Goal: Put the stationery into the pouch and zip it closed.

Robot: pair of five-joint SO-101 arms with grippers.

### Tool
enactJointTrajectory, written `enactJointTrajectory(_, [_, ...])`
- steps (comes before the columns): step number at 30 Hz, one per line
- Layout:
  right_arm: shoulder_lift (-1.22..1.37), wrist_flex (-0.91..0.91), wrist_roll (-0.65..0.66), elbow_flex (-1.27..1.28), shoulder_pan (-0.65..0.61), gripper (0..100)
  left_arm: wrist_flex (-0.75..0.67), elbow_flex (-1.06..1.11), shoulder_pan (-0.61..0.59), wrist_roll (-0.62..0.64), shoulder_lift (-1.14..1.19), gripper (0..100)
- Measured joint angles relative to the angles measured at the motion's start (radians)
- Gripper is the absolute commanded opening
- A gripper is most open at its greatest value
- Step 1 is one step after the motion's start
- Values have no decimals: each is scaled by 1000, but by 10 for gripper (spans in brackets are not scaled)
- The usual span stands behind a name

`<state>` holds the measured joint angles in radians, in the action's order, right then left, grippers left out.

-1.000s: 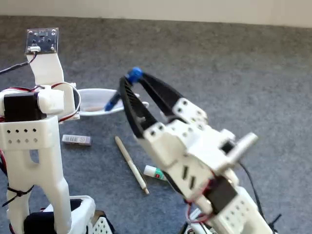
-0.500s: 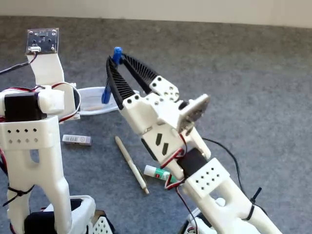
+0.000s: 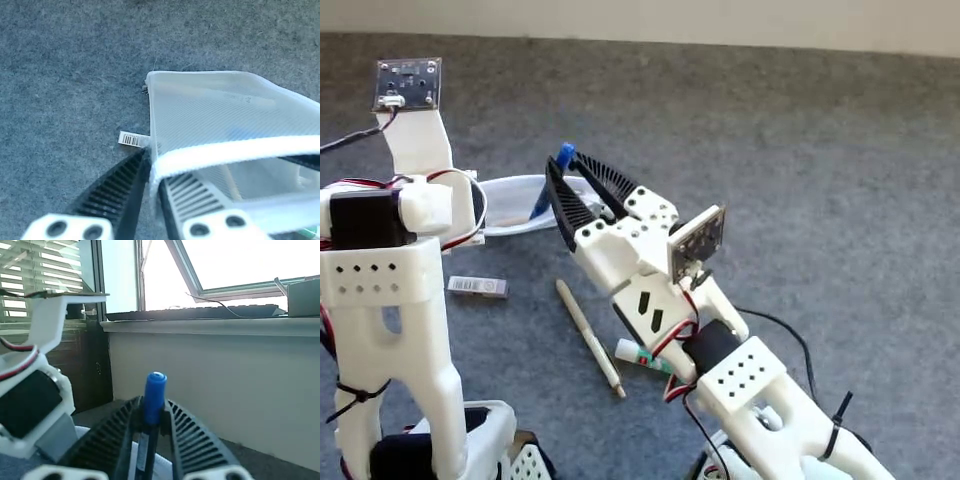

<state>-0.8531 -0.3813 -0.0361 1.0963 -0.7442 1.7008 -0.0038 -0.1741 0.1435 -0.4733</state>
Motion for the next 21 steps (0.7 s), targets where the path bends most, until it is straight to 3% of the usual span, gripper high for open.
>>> enactJointTrajectory(4, [-17, 2, 0, 21, 0, 156, 0, 0, 0, 0, 0, 7])
enactJointTrajectory(21, [-150, 192, 0, 21, 0, 156, 0, 0, 0, 0, 0, 7])
